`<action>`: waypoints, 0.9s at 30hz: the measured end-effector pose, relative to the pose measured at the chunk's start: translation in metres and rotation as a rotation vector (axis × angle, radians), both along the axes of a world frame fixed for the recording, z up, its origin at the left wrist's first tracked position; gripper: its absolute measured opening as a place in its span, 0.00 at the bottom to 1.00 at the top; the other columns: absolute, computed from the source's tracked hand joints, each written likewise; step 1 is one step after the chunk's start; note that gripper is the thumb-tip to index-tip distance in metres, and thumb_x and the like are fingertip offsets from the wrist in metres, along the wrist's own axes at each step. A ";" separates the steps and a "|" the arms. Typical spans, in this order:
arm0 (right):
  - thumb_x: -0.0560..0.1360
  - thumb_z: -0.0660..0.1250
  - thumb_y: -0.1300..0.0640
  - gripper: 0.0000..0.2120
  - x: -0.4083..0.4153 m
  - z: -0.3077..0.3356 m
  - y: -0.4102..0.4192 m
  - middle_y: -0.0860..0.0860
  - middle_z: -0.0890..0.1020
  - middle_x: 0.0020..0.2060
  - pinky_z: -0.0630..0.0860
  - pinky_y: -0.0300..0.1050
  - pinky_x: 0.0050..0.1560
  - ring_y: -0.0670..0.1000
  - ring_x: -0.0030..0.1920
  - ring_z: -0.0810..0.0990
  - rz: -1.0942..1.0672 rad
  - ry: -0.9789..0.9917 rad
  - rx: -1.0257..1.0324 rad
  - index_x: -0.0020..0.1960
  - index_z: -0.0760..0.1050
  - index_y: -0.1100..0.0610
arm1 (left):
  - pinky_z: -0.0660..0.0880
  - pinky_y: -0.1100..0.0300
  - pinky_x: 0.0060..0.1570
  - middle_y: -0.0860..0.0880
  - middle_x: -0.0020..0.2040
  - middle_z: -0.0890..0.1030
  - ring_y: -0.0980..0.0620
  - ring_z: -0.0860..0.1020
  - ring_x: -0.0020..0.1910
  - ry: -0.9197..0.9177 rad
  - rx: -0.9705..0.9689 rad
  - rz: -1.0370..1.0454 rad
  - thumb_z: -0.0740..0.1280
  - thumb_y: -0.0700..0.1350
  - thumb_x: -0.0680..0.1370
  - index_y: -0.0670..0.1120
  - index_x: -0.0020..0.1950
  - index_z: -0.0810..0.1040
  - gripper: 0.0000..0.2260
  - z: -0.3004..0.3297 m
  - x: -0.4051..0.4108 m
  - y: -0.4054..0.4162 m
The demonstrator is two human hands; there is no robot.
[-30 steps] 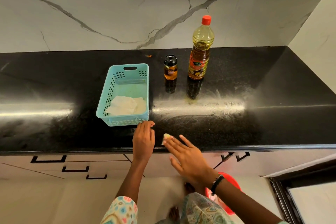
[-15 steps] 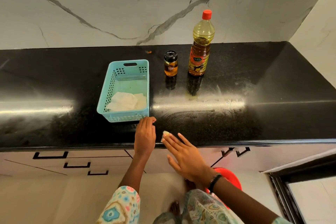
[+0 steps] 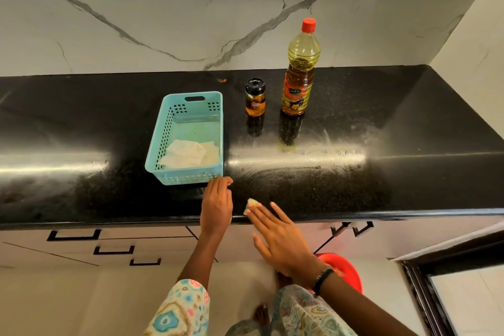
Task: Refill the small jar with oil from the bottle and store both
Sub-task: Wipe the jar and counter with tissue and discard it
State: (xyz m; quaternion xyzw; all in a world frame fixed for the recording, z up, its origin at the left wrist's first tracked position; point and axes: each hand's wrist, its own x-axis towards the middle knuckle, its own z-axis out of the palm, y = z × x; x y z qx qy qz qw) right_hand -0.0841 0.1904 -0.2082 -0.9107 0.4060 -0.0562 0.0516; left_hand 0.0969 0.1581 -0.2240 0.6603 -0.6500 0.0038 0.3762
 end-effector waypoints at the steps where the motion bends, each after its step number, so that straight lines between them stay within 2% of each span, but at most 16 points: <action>1: 0.77 0.52 0.48 0.25 -0.014 0.000 0.001 0.51 0.71 0.69 0.55 0.51 0.70 0.48 0.71 0.67 -0.012 -0.018 -0.017 0.70 0.69 0.57 | 0.74 0.54 0.52 0.45 0.46 0.78 0.47 0.76 0.47 0.003 -0.002 -0.003 0.55 0.37 0.77 0.41 0.52 0.74 0.09 0.000 0.000 -0.001; 5: 0.77 0.52 0.49 0.25 -0.053 0.002 -0.016 0.52 0.73 0.68 0.49 0.49 0.73 0.48 0.70 0.68 -0.203 -0.003 -0.054 0.69 0.70 0.57 | 0.74 0.54 0.51 0.45 0.45 0.78 0.47 0.76 0.45 0.000 -0.007 -0.004 0.55 0.36 0.77 0.41 0.51 0.74 0.09 -0.001 0.001 -0.001; 8: 0.78 0.51 0.48 0.25 -0.036 0.001 -0.029 0.53 0.72 0.68 0.48 0.50 0.73 0.50 0.70 0.68 -0.312 -0.009 -0.025 0.70 0.68 0.58 | 0.74 0.54 0.52 0.44 0.45 0.78 0.47 0.76 0.46 0.004 -0.008 -0.011 0.55 0.37 0.77 0.41 0.52 0.74 0.10 -0.001 0.000 -0.001; 11: 0.77 0.51 0.48 0.26 -0.013 0.000 -0.021 0.53 0.73 0.67 0.50 0.52 0.71 0.51 0.70 0.69 -0.237 -0.002 -0.023 0.70 0.69 0.59 | 0.74 0.54 0.52 0.44 0.46 0.78 0.47 0.77 0.47 0.005 0.000 -0.012 0.54 0.37 0.77 0.41 0.52 0.74 0.10 0.001 -0.001 0.000; 14: 0.76 0.52 0.48 0.26 -0.035 -0.004 0.001 0.52 0.71 0.69 0.54 0.53 0.70 0.49 0.70 0.68 -0.118 0.001 -0.038 0.70 0.69 0.57 | 0.76 0.53 0.51 0.44 0.46 0.78 0.47 0.77 0.46 0.005 0.004 -0.006 0.54 0.38 0.77 0.41 0.52 0.74 0.10 0.001 -0.001 0.001; 18: 0.80 0.46 0.49 0.25 -0.085 -0.003 0.005 0.52 0.69 0.70 0.50 0.52 0.73 0.47 0.71 0.65 -0.228 -0.004 -0.101 0.71 0.67 0.57 | 0.76 0.53 0.51 0.44 0.45 0.78 0.47 0.77 0.46 -0.010 0.003 -0.010 0.54 0.38 0.78 0.41 0.51 0.74 0.10 0.000 0.000 0.000; 22: 0.78 0.50 0.48 0.26 -0.077 -0.003 -0.018 0.52 0.69 0.70 0.48 0.53 0.73 0.49 0.72 0.64 -0.418 -0.025 -0.037 0.71 0.66 0.58 | 0.77 0.52 0.50 0.44 0.45 0.78 0.46 0.77 0.45 -0.004 0.000 -0.011 0.53 0.38 0.78 0.40 0.51 0.74 0.10 0.000 -0.001 0.000; 25: 0.77 0.52 0.48 0.26 -0.054 -0.004 -0.023 0.53 0.70 0.69 0.46 0.52 0.73 0.50 0.71 0.66 -0.380 -0.028 -0.011 0.71 0.67 0.59 | 0.77 0.52 0.50 0.44 0.45 0.78 0.46 0.77 0.46 -0.005 0.009 -0.013 0.53 0.39 0.78 0.40 0.51 0.74 0.11 0.001 -0.001 0.000; 27: 0.76 0.53 0.48 0.26 -0.059 -0.004 -0.011 0.52 0.71 0.69 0.48 0.52 0.73 0.49 0.71 0.66 -0.291 -0.004 -0.027 0.70 0.68 0.58 | 0.77 0.51 0.51 0.44 0.46 0.78 0.46 0.77 0.46 -0.006 0.016 -0.008 0.53 0.39 0.78 0.41 0.51 0.74 0.11 0.002 -0.002 0.000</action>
